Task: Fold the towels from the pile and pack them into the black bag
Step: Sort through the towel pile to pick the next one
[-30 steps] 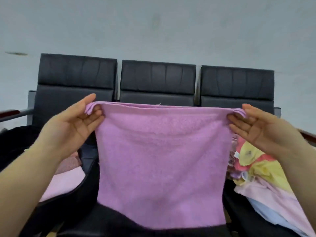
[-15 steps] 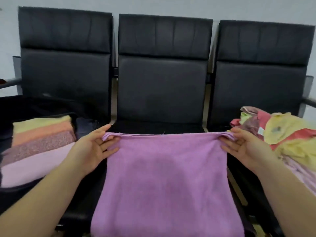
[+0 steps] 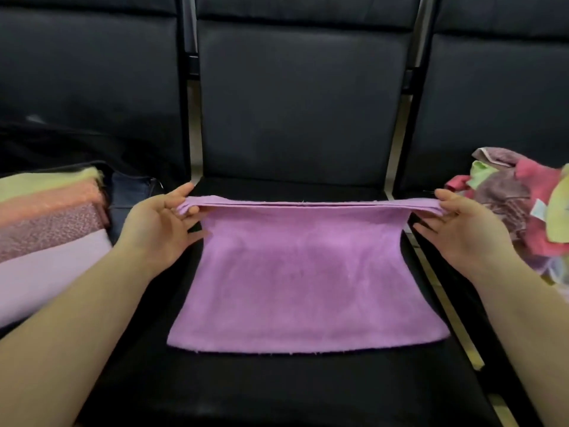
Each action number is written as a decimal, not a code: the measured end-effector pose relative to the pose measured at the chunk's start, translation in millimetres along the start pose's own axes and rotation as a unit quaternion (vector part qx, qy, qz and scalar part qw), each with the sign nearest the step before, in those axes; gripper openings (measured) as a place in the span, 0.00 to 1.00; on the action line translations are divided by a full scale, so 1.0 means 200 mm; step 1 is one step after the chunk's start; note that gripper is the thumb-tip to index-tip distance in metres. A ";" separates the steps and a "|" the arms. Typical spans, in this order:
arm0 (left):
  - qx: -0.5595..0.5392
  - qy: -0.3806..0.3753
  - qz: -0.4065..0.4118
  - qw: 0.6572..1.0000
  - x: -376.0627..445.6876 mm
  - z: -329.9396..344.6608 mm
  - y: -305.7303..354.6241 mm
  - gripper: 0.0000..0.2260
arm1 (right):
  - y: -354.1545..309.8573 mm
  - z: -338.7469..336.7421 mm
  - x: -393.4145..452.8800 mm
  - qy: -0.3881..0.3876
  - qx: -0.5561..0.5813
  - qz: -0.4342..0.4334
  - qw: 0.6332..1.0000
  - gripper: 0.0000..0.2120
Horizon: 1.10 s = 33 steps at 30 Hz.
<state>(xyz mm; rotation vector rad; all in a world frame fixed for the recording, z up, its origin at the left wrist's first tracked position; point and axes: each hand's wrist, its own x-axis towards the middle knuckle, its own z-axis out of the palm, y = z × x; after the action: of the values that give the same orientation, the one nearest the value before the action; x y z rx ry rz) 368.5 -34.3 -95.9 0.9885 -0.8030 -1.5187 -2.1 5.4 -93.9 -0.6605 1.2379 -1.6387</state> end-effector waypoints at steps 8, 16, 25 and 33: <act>0.221 0.086 0.019 0.971 -0.07 0.00 0.02 0.15 | -0.01 -0.06 -0.09 -0.002 -0.140 0.019 0.990 0.13; 0.456 0.031 -0.108 0.883 -0.29 -0.15 0.00 0.09 | -0.02 -0.17 -0.33 -0.106 -0.545 -0.020 0.831 0.10; 0.634 -0.029 -0.041 0.772 -0.41 -0.28 -0.25 0.01 | 0.17 -0.23 -0.43 -0.130 -0.747 -0.048 0.650 0.06; 0.655 -0.104 0.076 0.745 -0.45 -0.39 -0.25 0.14 | 0.34 0.19 -0.61 -0.258 -0.705 -0.169 0.639 0.05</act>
<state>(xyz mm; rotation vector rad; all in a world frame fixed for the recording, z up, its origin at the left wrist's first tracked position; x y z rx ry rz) 421.9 64.0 -159.2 1.6607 -2.1877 -0.7389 104.6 97.4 -129.9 -2.2205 1.8241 -0.2359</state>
